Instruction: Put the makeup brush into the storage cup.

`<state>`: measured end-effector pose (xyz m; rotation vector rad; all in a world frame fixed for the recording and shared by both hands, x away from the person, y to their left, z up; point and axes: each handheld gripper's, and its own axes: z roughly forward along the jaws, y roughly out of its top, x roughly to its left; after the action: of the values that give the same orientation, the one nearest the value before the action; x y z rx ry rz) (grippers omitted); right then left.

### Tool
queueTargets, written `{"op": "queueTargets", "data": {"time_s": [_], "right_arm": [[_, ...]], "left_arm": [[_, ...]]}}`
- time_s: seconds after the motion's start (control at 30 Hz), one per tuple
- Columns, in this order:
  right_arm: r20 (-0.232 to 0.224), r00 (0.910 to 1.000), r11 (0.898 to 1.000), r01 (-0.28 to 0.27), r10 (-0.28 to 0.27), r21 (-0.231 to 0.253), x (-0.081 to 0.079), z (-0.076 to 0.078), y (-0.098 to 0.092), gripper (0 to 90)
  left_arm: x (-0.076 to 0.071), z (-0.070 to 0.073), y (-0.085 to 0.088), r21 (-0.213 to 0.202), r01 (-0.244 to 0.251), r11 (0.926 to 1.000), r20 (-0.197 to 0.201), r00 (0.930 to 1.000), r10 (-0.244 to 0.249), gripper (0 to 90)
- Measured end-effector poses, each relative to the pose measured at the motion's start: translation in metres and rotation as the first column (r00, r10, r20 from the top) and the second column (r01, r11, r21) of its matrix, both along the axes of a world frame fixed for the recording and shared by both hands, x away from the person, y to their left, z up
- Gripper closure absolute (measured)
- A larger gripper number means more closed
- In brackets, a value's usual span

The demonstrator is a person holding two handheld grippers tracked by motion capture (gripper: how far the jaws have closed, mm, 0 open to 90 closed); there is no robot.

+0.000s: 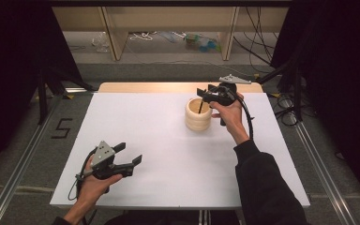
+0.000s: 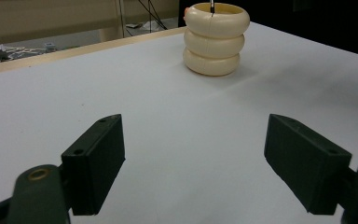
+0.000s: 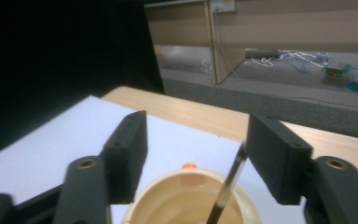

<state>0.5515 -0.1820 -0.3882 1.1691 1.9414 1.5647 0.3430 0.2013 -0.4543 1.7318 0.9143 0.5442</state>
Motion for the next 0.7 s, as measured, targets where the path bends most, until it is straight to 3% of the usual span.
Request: {"op": "queueTargets", "data": {"time_s": [0.13, 0.27, 0.4, 0.53, 0.7], "right_arm": [[0.021, 0.9997, 1.000, 0.013, -0.013, -0.013, -0.005, 0.008, -0.004, 35.1], [0.015, 0.9998, 1.000, 0.013, -0.013, 0.023, -0.007, 0.011, -0.007, 34.1], [0.013, 0.9999, 1.000, 0.007, -0.007, 0.016, -0.011, 0.014, -0.007, 31.8], [0.029, 0.9992, 0.999, 0.030, -0.029, -0.031, -0.016, 0.018, -0.005, 26.3], [0.041, 0.9990, 0.999, 0.019, -0.018, -0.029, -0.023, 0.022, -0.003, 26.3]], "left_arm": [[0.000, 0.000, 0.000, -0.002, -0.001, 1.0000, -0.003, 1.0000, 0.001, 20.2], [0.000, 0.000, 0.000, 0.011, 0.005, 0.9999, 0.006, 1.0000, -0.005, 20.2], [0.000, 0.000, 0.000, 0.007, 0.005, 1.0000, 0.008, 1.0000, -0.005, 20.2], [0.000, 0.001, 0.001, 0.008, 0.004, 1.0000, 0.009, 1.0000, -0.004, 20.2], [0.000, 0.001, 0.000, 0.008, 0.004, 1.0000, 0.008, 1.0000, -0.004, 20.2]]}}
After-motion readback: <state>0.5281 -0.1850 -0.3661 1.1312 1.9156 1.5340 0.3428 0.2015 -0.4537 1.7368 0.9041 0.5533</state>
